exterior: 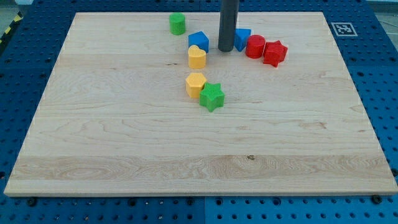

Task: Push the blue cube to the bottom of the green circle

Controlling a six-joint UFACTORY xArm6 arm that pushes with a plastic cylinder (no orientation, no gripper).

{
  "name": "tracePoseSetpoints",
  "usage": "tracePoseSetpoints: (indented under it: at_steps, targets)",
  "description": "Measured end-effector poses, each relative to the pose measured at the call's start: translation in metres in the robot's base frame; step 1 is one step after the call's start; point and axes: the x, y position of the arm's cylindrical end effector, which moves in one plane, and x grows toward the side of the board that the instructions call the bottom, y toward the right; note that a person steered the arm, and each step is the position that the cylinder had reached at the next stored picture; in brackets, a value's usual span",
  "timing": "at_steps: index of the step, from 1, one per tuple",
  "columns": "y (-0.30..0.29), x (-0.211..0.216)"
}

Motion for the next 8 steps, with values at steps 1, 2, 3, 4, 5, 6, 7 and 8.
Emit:
tracePoseSetpoints:
  at_steps: [1, 2, 3, 4, 5, 6, 7, 8]
  targets:
    - [-0.013, 0.01]
    - [-0.042, 0.01]
    - [-0.07, 0.007]
    - [-0.078, -0.004]
    - [-0.054, 0.001]
    - [-0.032, 0.007]
    - [-0.031, -0.006]
    - [-0.033, -0.019]
